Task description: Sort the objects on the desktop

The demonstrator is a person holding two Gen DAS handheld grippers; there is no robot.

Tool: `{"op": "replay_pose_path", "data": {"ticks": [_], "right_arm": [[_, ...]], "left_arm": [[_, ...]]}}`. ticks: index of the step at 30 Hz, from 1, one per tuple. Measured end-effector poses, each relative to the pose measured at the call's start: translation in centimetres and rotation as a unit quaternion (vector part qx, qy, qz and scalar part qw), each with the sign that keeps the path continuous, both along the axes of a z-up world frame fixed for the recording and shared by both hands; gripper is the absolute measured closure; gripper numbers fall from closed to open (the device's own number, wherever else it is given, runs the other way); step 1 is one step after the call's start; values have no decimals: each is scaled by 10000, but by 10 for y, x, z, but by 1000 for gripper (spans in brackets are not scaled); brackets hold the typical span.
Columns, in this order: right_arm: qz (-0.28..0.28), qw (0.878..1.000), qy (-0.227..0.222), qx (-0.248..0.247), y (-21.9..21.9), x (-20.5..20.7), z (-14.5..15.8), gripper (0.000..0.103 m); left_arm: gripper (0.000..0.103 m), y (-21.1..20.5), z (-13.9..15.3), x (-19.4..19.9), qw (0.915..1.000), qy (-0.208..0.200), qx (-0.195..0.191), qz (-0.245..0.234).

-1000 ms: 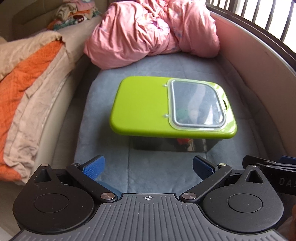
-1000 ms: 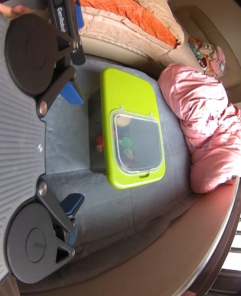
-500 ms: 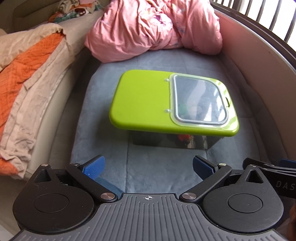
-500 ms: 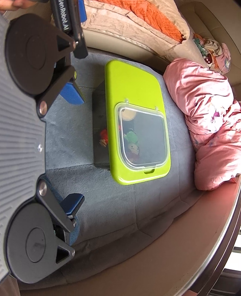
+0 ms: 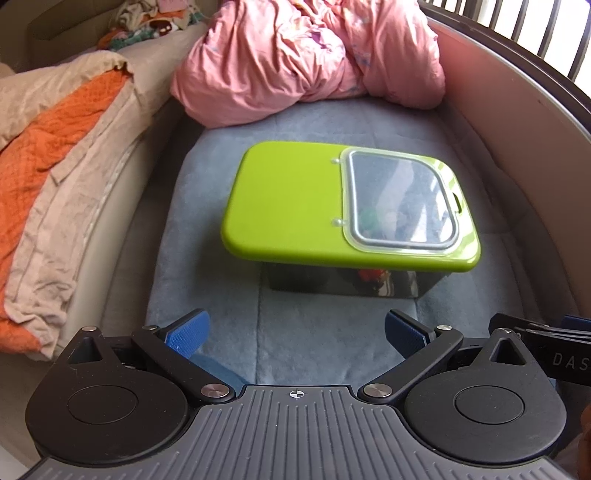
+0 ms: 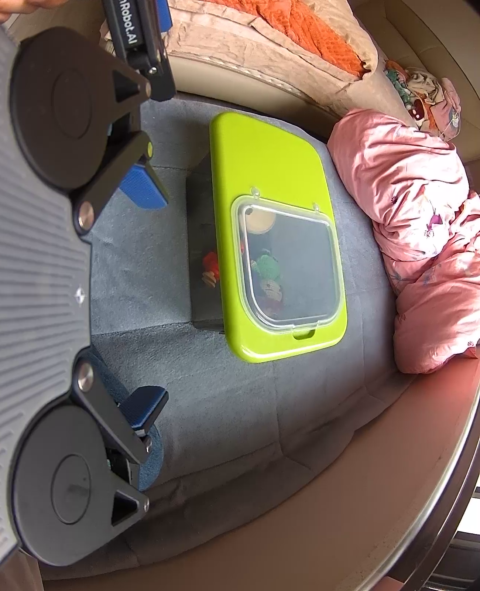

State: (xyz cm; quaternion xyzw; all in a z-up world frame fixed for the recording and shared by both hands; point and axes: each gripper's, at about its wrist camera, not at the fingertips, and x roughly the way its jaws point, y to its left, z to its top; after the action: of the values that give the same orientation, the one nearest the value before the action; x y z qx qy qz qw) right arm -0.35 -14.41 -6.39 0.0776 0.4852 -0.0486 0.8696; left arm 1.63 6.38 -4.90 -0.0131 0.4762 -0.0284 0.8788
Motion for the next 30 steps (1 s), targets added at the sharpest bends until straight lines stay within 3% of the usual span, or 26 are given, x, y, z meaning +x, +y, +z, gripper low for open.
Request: {"op": "replay_pose_path", "data": {"ticks": [17,30], "right_arm": [[119,9998,70,-136,2,12,0,0],[104,9999,114,-77,2,12,-4,0]], "left_arm": [[0,-14,14,9,9987,-205,452,-71],[0,-9,3,9,9993,-64,364,19]]}}
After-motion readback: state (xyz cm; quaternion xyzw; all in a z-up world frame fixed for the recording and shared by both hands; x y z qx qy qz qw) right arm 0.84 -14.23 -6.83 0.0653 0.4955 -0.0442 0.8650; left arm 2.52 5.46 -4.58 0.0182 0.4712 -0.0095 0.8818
